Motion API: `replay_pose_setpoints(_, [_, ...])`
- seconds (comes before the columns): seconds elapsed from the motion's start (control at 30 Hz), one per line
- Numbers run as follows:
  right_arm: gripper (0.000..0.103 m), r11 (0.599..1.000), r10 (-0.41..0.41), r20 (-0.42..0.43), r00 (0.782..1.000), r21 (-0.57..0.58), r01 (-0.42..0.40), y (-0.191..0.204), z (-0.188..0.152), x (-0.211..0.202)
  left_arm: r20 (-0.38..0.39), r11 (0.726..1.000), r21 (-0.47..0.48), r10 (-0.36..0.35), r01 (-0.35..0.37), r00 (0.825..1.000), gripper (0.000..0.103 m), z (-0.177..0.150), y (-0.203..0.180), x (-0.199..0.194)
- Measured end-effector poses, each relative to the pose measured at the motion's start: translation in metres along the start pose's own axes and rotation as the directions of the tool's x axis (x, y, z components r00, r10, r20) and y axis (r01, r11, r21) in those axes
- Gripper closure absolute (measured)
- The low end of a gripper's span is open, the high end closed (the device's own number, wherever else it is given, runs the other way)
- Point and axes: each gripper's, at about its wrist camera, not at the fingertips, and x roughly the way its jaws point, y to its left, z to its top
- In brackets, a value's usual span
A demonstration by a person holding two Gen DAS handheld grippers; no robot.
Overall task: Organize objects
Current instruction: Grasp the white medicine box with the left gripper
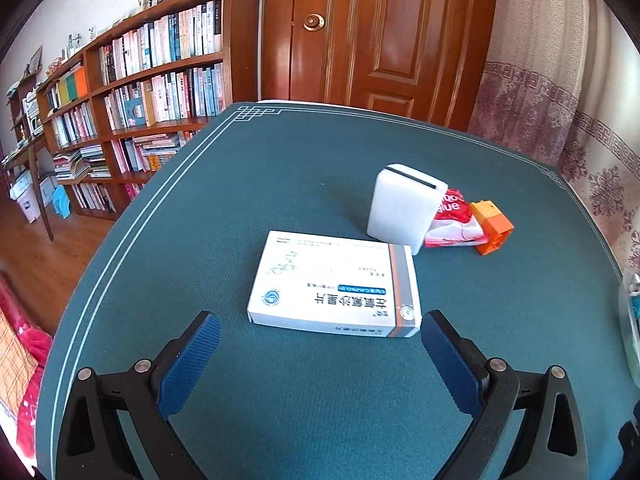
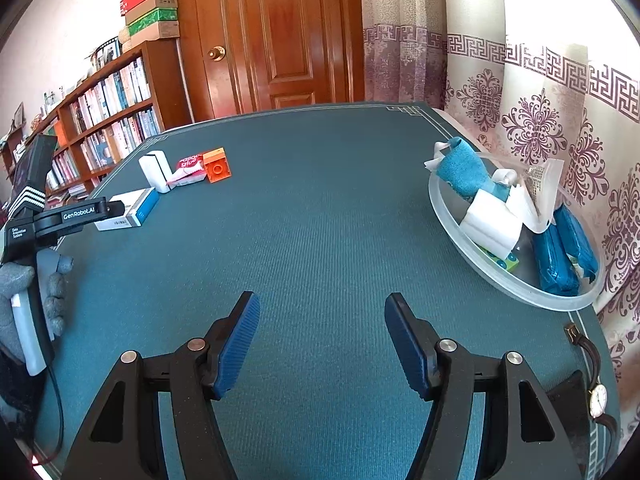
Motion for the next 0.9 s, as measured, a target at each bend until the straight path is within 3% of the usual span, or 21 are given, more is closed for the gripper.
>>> replay_pose_setpoints(0.17, [0.036,1.0,0.001,-0.006,1.0,-0.008,-0.001,0.005,0.0,0.002,-0.021,1.0,-0.028,-0.009,0.009,1.0,0.001,0.005,0.01,0.013])
replay_pose_setpoints(0.47, [0.036,1.0,0.015,-0.018,1.0,-0.019,-0.015,0.012,0.0,0.009,-0.078,0.992,-0.051,-0.118,0.114,0.99,0.001,0.007,0.013,0.028])
replay_pose_setpoints(0.7, [0.036,0.999,0.033,-0.027,0.999,-0.018,-0.033,0.017,-0.001,0.013,-0.08,0.964,0.121,-0.23,0.239,0.97,0.001,-0.002,-0.022,0.016])
replay_pose_setpoints(0.9, [0.036,0.999,0.036,-0.027,0.999,-0.011,-0.036,0.016,-0.001,0.013,-0.085,0.907,0.252,-0.327,0.338,0.941,0.001,-0.013,-0.052,-0.003])
